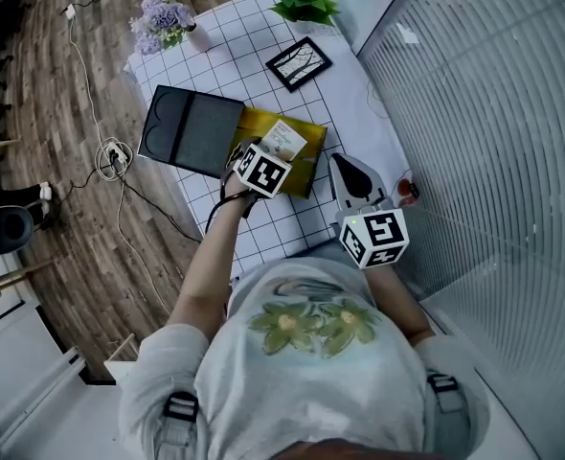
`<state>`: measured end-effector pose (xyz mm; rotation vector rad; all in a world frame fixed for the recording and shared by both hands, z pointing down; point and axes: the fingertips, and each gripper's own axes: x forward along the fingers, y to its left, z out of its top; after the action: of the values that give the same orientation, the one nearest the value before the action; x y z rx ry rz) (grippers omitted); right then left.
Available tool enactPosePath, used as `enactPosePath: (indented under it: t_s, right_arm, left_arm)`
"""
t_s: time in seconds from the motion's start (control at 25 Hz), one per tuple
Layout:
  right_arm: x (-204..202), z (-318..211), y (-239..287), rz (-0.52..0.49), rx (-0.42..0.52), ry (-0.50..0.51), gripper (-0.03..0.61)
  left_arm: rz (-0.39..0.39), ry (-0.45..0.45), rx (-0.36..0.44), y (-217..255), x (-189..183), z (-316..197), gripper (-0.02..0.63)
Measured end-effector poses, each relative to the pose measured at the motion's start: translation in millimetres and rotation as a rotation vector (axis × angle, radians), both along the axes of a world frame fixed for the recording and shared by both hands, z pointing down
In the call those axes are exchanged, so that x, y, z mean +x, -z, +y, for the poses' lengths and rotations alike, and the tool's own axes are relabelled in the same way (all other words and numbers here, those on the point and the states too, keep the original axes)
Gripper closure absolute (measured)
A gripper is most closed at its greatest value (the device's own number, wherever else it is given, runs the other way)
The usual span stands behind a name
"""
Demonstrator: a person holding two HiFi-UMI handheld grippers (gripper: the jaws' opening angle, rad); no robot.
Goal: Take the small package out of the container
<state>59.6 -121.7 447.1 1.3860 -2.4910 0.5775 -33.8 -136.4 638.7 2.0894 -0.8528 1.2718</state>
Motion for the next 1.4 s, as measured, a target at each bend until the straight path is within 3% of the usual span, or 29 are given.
enactPosePath:
  t_s: [1.4]
  right_arm:
    - [3, 17, 9, 0.003, 0.025, 0.009, 0.571]
  left_arm:
    - [0.016, -0.005, 0.166, 80, 7, 17, 0.224]
